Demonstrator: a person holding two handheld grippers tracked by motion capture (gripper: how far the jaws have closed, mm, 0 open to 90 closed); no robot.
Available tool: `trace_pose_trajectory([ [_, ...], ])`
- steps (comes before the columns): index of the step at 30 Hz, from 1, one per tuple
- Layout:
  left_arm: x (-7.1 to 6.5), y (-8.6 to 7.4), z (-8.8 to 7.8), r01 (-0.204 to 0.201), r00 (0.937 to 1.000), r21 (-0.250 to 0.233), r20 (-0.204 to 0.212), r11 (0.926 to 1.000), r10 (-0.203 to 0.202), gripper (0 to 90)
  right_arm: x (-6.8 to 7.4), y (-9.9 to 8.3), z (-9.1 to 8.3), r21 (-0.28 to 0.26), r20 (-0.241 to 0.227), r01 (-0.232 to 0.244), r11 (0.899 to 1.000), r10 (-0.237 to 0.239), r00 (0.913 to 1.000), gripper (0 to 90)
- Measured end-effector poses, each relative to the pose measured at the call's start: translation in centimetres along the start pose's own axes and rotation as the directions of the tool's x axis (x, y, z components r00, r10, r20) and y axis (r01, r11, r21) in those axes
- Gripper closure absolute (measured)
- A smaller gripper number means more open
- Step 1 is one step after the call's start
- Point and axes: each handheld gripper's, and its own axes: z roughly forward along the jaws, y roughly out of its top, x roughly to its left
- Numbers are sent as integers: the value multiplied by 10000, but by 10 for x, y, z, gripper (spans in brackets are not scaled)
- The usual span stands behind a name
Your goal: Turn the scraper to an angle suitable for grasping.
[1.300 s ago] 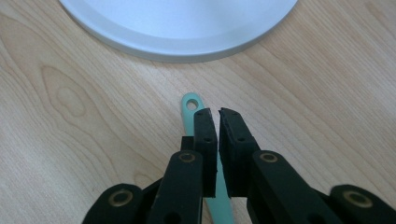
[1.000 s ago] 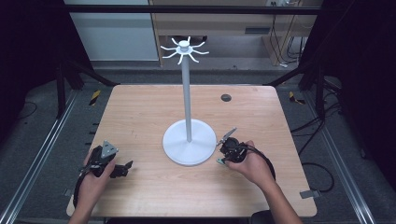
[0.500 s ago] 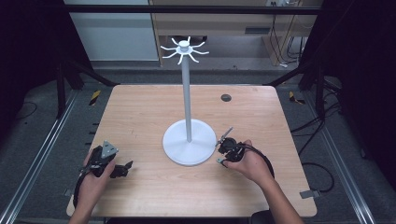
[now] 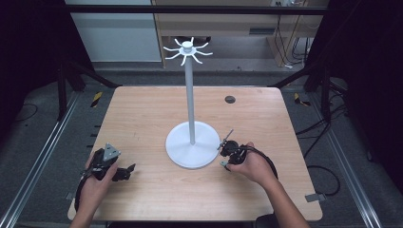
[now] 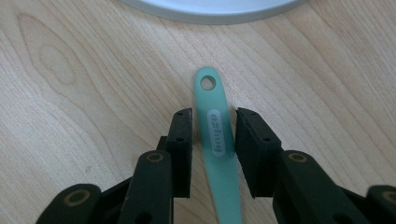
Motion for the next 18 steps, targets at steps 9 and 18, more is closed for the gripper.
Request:
trace_pose_trajectory([
  [9, 0, 0, 0, 1, 10000, -3, 7, 10000, -1, 34, -3, 1, 2, 141, -129, -73, 9999, 75, 9999, 702],
  [18, 0, 0, 0, 8, 10000, -11, 0, 10000, -8, 34, -8, -1, -4, -100, -345, -282, 9996, 279, 9990, 744],
])
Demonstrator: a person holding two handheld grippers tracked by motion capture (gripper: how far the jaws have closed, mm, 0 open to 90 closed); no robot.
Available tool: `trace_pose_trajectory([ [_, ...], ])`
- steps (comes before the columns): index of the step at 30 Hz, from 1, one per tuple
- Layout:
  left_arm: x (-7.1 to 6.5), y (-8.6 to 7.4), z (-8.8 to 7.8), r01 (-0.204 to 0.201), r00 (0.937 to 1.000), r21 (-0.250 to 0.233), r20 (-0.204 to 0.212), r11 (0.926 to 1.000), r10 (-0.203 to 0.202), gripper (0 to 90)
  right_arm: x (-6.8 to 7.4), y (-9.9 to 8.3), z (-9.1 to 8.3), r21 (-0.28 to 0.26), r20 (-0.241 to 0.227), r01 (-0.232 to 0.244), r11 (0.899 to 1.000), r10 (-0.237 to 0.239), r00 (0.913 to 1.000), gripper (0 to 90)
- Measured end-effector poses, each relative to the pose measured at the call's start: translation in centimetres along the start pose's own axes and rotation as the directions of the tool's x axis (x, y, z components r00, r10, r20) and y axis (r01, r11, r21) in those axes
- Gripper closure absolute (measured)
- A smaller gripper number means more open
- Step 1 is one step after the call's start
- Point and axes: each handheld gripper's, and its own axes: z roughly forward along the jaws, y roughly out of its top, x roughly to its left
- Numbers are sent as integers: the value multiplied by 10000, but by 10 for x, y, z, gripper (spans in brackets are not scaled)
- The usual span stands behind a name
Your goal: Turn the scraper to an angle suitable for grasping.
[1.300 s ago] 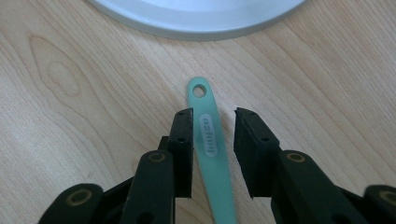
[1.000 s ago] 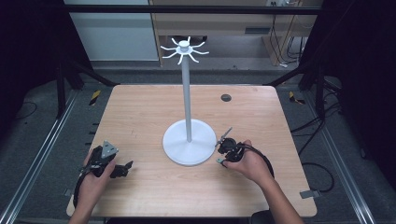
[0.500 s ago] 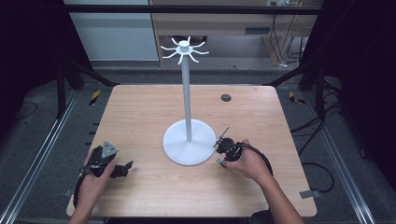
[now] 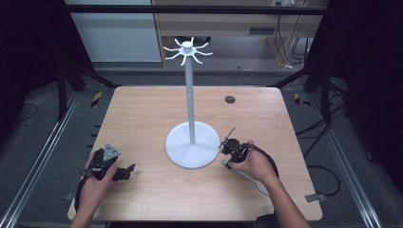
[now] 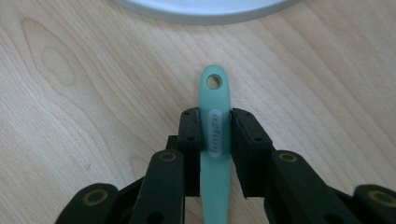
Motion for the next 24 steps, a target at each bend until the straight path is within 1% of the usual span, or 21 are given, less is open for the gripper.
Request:
trace_pose_trajectory([
  [2, 0, 0, 0, -12, 10000, 4, 2, 10000, 12, 34, -1, -2, -5, -404, -27, -145, 9991, 144, 9999, 744],
  [5, -1, 0, 0, -13, 10000, 9, -3, 10000, 13, 34, -3, -5, -17, -1004, 142, -390, 9942, 407, 9991, 745],
  [6, -1, 0, 0, -17, 10000, 12, -7, 10000, 17, 34, -4, -6, -20, -1102, 136, -475, 9928, 493, 9987, 744],
  [7, -1, 0, 0, -21, 10000, 18, -10, 10000, 21, 34, -5, -8, -23, -1307, 86, -557, 9899, 573, 9983, 744],
  [9, -1, 0, 0, -23, 10000, 26, -14, 10000, 23, 34, -7, -12, -30, -1702, 205, -654, 9832, 699, 9973, 745],
  [10, -1, 0, 0, -23, 10000, 26, -14, 10000, 23, 34, -7, -12, -30, -1702, 205, -654, 9832, 699, 9973, 745],
  [11, -1, 0, 0, -21, 10000, 29, -10, 10000, 21, 34, -7, -15, -36, -1993, 231, -805, 9766, 868, 9960, 745],
  [12, -1, 0, 0, -21, 10000, 29, -10, 10000, 21, 34, -7, -15, -36, -1993, 231, -805, 9766, 868, 9960, 745],
  [13, -1, 0, 0, -28, 10000, 32, -15, 10000, 28, 34, -8, -16, -38, -2099, 222, -835, 9741, 901, 9957, 745],
  [14, -1, 0, 0, -29, 10000, 37, -13, 10000, 29, 34, -9, -19, -44, -2384, 286, -926, 9667, 1023, 9943, 745],
  [15, -1, 0, 0, -26, 10000, 35, -12, 10000, 26, 34, -9, -19, -44, -2384, 286, -926, 9667, 1023, 9943, 745],
  [16, -1, 0, 0, -32, 10000, 40, -19, 10000, 33, 34, -9, -21, -50, -2643, 273, -965, 9596, 1075, 9938, 745],
  [17, -1, 0, 0, -32, 10000, 40, -19, 10000, 33, 34, -9, -21, -50, -2643, 273, -965, 9596, 1075, 9938, 745],
  [18, -1, 0, 0, -30, 10000, 37, -15, 10000, 30, 34, -9, -22, -57, -2911, 337, -1031, 9511, 1179, 9925, 745],
  [19, -1, 0, 0, -31, 10000, 35, -16, 10000, 31, 34, -10, -22, -59, -2979, 344, -1032, 9490, 1187, 9923, 745],
  [20, -1, 0, 0, -31, 10000, 35, -16, 10000, 31, 34, -10, -22, -59, -2979, 344, -1032, 9490, 1187, 9923, 745],
  [21, -1, 0, 0, -33, 10000, 41, -13, 10000, 33, 34, -10, -23, -66, -3229, 394, -1049, 9406, 1242, 9915, 745],
  [22, -1, 0, 0, -30, 10000, 36, -9, 10000, 30, 34, -10, -23, -69, -3343, 401, -985, 9373, 1186, 9921, 746],
  [24, -1, 0, 0, -34, 10000, 33, -6, 10000, 34, 34, -10, -23, -74, -3518, 392, -1018, 9305, 1233, 9916, 746],
])
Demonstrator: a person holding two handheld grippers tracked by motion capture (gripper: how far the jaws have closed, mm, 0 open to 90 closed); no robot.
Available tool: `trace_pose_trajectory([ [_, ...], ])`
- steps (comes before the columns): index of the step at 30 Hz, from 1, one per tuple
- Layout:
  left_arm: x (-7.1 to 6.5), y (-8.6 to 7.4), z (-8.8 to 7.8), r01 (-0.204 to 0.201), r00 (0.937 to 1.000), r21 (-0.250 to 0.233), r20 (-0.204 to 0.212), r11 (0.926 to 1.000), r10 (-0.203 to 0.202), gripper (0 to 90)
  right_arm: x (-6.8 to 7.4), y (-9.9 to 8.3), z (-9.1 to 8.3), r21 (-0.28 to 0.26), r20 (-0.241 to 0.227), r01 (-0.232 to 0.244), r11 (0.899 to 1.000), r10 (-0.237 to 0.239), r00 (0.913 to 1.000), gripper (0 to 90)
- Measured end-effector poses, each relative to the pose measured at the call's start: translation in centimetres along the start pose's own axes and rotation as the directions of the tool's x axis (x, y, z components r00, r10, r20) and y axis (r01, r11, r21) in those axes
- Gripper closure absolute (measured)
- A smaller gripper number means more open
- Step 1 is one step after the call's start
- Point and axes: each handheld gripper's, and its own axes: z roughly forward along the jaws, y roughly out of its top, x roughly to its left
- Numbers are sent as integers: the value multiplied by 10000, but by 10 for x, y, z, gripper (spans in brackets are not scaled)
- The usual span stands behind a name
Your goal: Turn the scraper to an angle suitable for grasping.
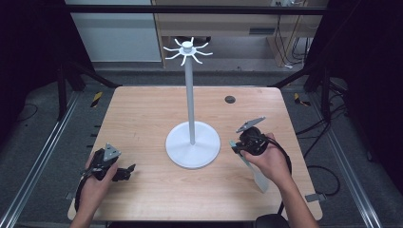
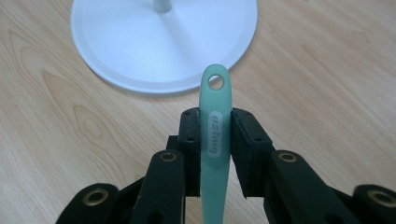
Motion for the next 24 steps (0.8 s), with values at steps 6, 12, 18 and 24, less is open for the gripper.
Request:
trace_pose_trajectory([
  [6, 0, 0, 0, 6, 10000, 5, -1, 10000, -6, 35, -2, 4, -11, -430, 58, -119, 9990, 122, 9999, 746],
  [12, 0, 0, 0, 5, 10000, 7, -1, 10000, -5, 35, -5, 7, -24, -937, 91, -262, 9953, 272, 9996, 746],
  [18, 0, 0, 0, 2, 10000, 6, 19, 10000, -2, 35, -7, 13, -38, -1489, 160, -349, 9882, 377, 9992, 746],
  [24, 0, 0, 0, 6, 10000, 3, 23, 10000, -6, 36, -10, 18, -49, -1869, 227, -400, 9816, 450, 9987, 746],
])
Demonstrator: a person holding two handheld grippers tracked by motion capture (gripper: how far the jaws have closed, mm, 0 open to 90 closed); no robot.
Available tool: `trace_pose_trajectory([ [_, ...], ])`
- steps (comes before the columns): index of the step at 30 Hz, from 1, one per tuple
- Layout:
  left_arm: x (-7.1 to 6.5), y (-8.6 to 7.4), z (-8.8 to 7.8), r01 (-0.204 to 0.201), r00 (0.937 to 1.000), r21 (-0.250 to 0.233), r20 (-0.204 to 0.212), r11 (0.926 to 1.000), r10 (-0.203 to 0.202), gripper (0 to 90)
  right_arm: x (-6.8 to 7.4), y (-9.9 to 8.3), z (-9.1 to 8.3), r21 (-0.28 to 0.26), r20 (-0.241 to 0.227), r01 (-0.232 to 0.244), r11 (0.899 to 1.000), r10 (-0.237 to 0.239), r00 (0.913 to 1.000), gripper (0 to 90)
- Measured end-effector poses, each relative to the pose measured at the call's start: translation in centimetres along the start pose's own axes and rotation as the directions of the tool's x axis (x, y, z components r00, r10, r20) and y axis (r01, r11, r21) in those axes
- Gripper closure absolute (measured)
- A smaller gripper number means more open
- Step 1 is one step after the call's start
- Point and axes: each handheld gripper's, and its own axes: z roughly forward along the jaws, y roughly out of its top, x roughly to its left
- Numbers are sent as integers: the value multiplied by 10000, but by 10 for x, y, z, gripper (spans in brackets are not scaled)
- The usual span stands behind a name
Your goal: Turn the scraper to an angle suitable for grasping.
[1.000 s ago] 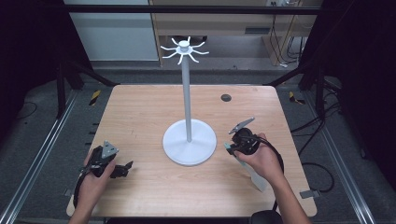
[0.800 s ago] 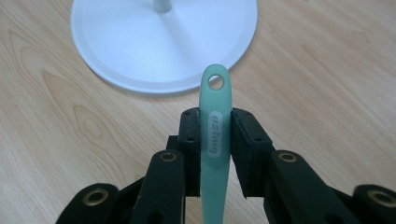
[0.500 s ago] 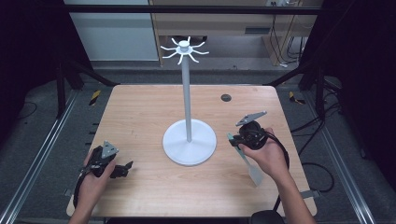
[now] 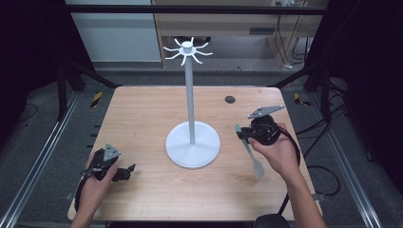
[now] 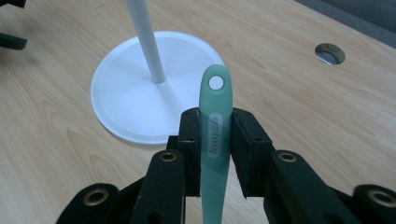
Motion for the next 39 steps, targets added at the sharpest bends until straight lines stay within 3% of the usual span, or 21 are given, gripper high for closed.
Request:
trace_pose_trajectory([
  [15, 0, 0, 0, 14, 10000, -34, 16, 10000, -14, 36, -2, 23, -23, -764, 141, -31, 9971, 42, 9999, 746],
  [39, 0, 0, 0, 36, 10000, -47, 26, 10000, -36, 36, 3, 54, -37, -1787, 234, 153, 9838, -113, 9997, 746],
])
